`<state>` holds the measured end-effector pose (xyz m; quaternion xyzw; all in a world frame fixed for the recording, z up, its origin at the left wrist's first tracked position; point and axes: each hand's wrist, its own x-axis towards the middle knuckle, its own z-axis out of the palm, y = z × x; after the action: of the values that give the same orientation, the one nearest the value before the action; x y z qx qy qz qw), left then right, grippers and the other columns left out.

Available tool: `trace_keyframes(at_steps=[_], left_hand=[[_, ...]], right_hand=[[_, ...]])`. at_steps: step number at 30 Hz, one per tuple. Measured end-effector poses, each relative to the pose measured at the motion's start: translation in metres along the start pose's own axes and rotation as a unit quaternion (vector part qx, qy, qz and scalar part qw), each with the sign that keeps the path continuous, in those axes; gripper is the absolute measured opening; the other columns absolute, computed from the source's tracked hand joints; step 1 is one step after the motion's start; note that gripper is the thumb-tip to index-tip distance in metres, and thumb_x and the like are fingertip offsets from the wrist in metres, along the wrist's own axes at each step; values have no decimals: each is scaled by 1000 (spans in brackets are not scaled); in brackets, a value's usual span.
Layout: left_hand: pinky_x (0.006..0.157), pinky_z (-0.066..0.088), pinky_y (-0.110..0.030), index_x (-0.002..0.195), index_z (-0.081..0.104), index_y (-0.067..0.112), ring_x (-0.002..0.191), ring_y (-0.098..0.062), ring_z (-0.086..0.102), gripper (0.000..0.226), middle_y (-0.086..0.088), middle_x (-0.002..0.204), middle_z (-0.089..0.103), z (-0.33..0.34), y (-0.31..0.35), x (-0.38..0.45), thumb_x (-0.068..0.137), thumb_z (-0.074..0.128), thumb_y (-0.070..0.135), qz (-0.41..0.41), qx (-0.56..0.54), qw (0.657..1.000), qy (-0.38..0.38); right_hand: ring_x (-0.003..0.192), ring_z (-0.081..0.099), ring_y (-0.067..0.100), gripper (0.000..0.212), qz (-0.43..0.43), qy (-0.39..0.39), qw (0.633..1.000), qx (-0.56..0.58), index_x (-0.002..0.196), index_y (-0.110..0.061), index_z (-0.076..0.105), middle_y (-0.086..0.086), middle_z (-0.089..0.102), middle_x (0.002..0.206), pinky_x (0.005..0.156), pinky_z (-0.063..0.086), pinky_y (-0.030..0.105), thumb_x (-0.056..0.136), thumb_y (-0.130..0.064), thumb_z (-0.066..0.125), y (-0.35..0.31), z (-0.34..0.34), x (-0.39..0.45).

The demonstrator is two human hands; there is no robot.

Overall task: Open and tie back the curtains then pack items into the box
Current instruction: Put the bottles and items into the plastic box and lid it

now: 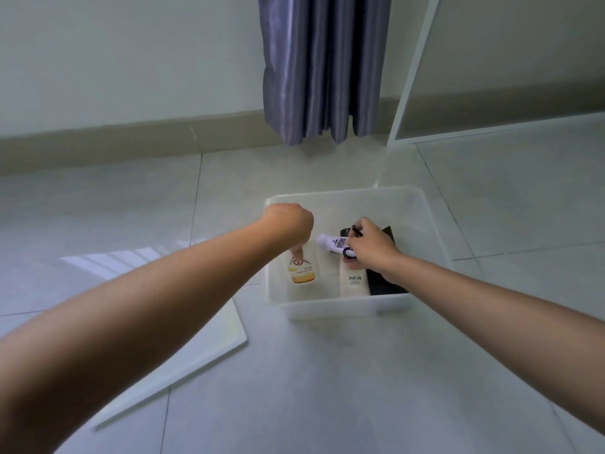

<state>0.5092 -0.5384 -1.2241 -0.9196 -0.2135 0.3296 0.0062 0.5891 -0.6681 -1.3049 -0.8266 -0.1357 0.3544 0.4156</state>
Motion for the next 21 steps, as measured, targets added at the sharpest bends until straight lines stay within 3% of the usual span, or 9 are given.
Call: trace_keyframes(at_steps=[4, 8, 10, 12, 17, 21], left_hand=[[66, 42, -29, 108, 63, 7, 79, -24, 54, 40, -5, 90, 54, 2, 5, 13, 79, 76, 31, 5, -17, 1000, 24], [64, 38, -29, 106, 60, 4, 77, -24, 50, 28, -10, 98, 60, 4, 4, 22, 84, 71, 17, 11, -32, 997, 76], [64, 37, -29, 107, 56, 4, 78, -24, 49, 24, -11, 103, 60, 9, 6, 25, 87, 66, 11, 16, -35, 993, 109], [64, 37, -29, 107, 54, 4, 79, -24, 50, 22, -10, 101, 59, 13, 8, 26, 88, 64, 9, 24, -30, 991, 128], [65, 41, -29, 102, 60, 6, 88, -26, 61, 15, -10, 102, 64, 28, 1, 24, 87, 62, 6, 46, -6, 991, 126], [65, 40, -27, 101, 59, 3, 76, -22, 49, 13, -11, 99, 60, 34, -3, 18, 88, 56, 1, 48, -1, 992, 118]], right_hand=[[87, 64, 29, 15, -54, -17, 994, -90, 90, -15, 58, 1, 63, 88, 79, 57, 47, 91, -8, 45, 1, 1, -1], [72, 57, 9, 19, -131, -37, 981, -136, 95, -16, 69, -11, 63, 82, 73, 54, 35, 93, -12, 51, 0, 4, -5], [79, 58, 13, 21, -191, -38, 961, -198, 103, -14, 71, -7, 65, 89, 74, 47, 28, 93, -14, 52, -3, 7, -9], [88, 57, 21, 23, -234, -51, 934, -264, 104, -11, 69, -1, 66, 99, 75, 48, 32, 89, -16, 52, -3, 10, -10], [90, 50, 21, 30, -247, -182, 869, -388, 115, -17, 56, -1, 53, 113, 75, 50, 35, 87, -16, 46, 3, 12, -13], [86, 45, 20, 27, -243, -220, 857, -398, 112, -21, 44, -4, 43, 100, 68, 42, 31, 90, -4, 44, 0, 14, -12]])
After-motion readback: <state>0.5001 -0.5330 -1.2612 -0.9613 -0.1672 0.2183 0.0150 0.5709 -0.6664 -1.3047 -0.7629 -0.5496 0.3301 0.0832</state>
